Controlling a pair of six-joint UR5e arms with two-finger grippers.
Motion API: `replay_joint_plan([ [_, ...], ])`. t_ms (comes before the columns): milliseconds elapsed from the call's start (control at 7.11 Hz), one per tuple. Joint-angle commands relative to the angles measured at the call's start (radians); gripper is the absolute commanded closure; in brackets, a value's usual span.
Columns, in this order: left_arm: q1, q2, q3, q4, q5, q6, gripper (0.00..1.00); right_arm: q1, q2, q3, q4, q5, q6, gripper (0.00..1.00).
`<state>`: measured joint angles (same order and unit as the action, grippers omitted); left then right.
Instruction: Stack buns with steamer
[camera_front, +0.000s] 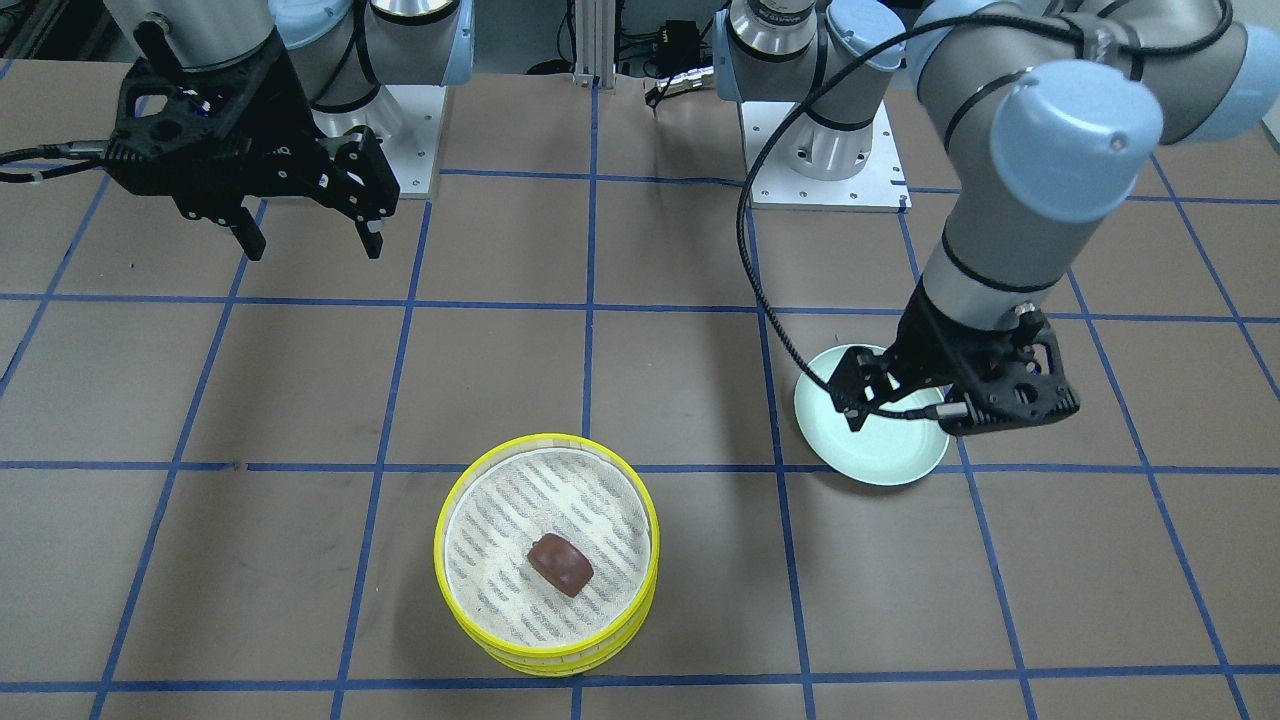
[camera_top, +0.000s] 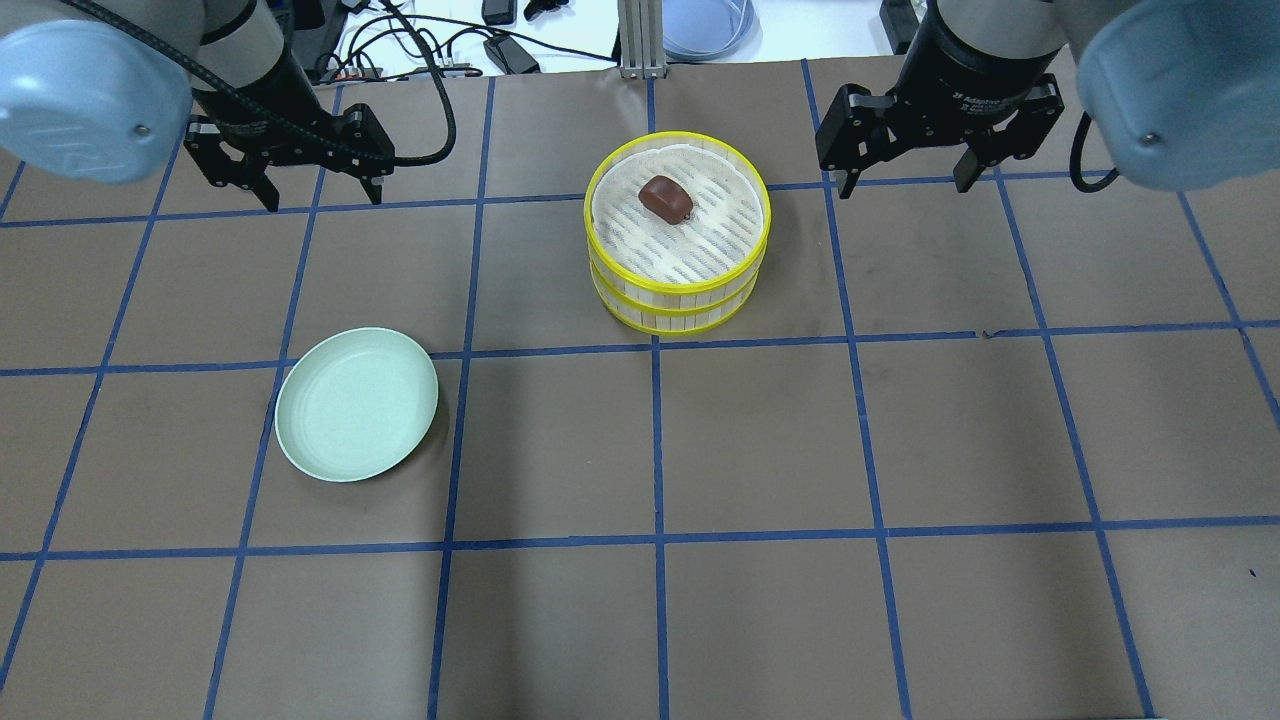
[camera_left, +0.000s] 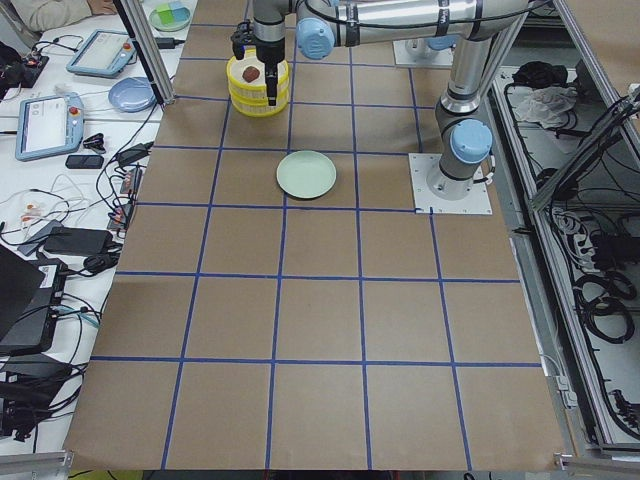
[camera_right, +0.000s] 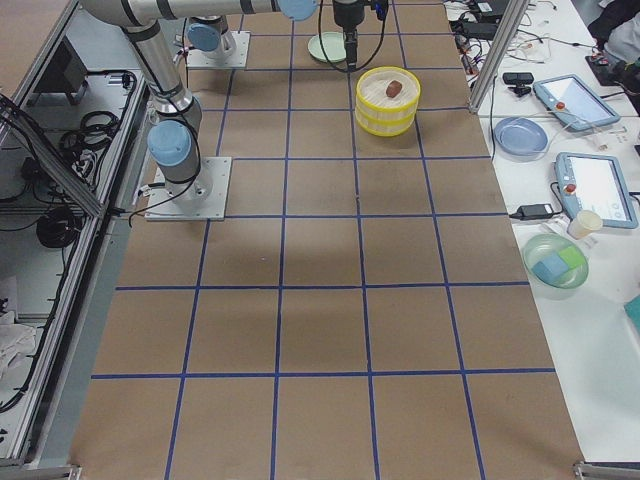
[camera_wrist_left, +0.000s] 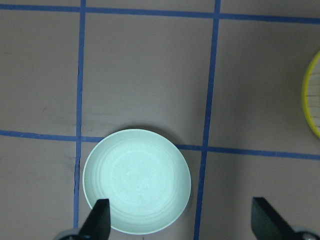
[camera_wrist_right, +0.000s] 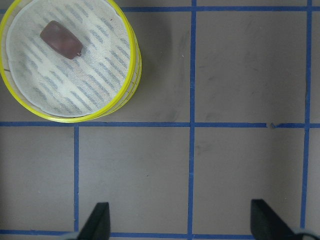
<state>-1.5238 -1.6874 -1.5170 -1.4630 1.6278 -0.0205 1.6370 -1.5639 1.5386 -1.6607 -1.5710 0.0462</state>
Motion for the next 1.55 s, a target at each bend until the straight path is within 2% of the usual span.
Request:
replay_joint_plan([
  [0, 0.002, 0.098, -0.002, -0.106, -0.062, 0.016, 0.00, 0.004, -0.004, 0.000, -0.002, -0.023, 0.000, 0.00],
  [141, 0.002, 0.122, -0.008, -0.132, -0.069, 0.019, 0.00, 0.004, -0.008, 0.002, -0.002, -0.023, -0.008, 0.00],
  [281, 0.002, 0.135, -0.008, -0.134, -0.130, 0.017, 0.00, 0.004, -0.005, 0.005, -0.004, -0.018, -0.008, 0.00],
  [562, 0.002, 0.141, -0.018, -0.146, -0.074, 0.017, 0.00, 0.004, -0.004, 0.008, -0.002, -0.018, -0.002, 0.00],
  [1406, 0.005, 0.146, -0.032, -0.137, -0.080, 0.019, 0.00, 0.004, -0.002, 0.009, -0.010, -0.009, 0.001, 0.00],
])
